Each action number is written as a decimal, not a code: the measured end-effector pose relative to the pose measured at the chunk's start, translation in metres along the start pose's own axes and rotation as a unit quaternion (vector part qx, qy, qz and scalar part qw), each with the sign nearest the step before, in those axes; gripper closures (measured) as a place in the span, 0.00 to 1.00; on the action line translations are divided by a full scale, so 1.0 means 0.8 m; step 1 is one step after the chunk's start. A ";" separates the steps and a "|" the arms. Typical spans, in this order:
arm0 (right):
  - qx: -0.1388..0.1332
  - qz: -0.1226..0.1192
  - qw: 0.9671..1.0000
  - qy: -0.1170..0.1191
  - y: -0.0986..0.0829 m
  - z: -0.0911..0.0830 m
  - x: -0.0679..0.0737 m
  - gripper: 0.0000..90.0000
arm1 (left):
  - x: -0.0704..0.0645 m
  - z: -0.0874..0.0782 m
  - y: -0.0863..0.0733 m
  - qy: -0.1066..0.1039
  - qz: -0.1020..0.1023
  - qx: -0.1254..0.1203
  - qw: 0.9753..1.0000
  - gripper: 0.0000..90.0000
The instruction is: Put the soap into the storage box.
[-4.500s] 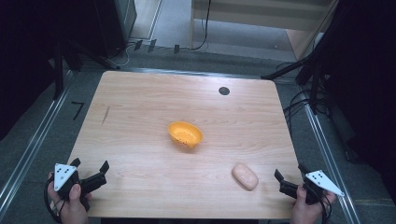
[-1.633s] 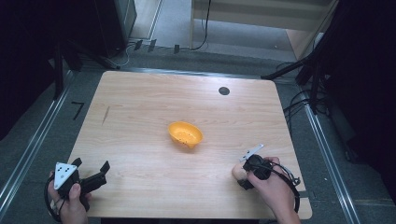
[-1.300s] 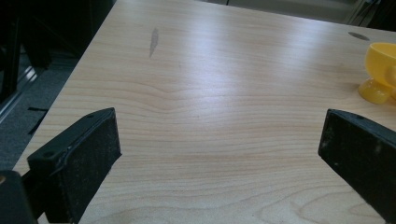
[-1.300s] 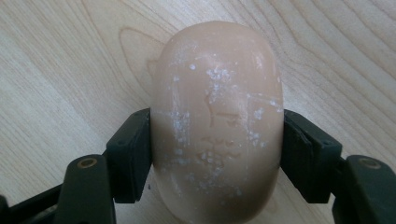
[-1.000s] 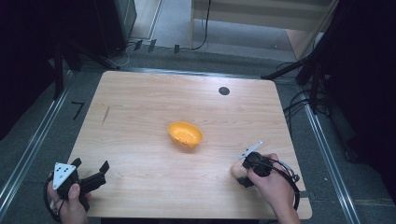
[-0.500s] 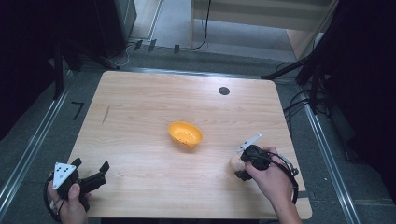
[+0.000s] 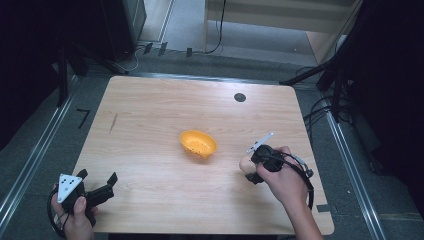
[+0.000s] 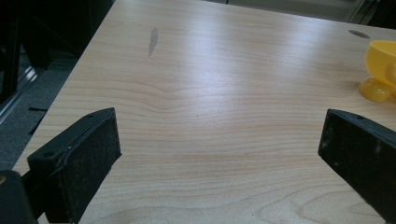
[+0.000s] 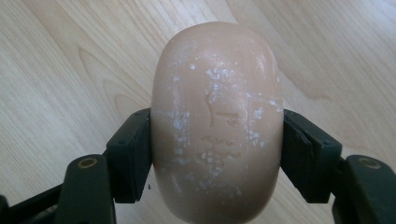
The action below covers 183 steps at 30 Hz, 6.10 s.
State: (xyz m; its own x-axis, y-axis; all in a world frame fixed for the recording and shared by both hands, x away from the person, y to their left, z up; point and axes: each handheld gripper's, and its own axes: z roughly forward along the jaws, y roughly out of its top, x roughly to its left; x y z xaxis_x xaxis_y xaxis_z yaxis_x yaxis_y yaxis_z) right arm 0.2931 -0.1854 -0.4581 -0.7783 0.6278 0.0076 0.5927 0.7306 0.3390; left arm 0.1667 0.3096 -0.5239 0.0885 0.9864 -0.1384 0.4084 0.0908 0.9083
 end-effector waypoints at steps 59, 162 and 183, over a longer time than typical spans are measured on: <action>0.008 -0.046 0.999 0.005 0.146 0.019 0.010 0.37 | 0.001 0.000 0.000 -0.001 -0.001 0.000 1.000 0.00; -0.017 -0.067 0.997 0.039 0.183 0.048 0.027 0.15 | 0.002 0.000 0.000 -0.002 -0.003 -0.002 1.000 0.00; -0.039 -0.047 0.997 0.036 0.121 0.047 0.022 0.00 | 0.001 0.000 0.000 -0.002 -0.002 -0.001 1.000 0.00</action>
State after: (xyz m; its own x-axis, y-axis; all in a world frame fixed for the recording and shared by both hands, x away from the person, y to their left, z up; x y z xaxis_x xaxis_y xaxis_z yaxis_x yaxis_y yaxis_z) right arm 0.3446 -0.0938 -0.4606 -0.8438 0.5351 0.0395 0.5011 0.7597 0.4144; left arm 0.1667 0.3102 -0.5240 0.0897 0.9856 -0.1432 0.4063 0.0951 0.9088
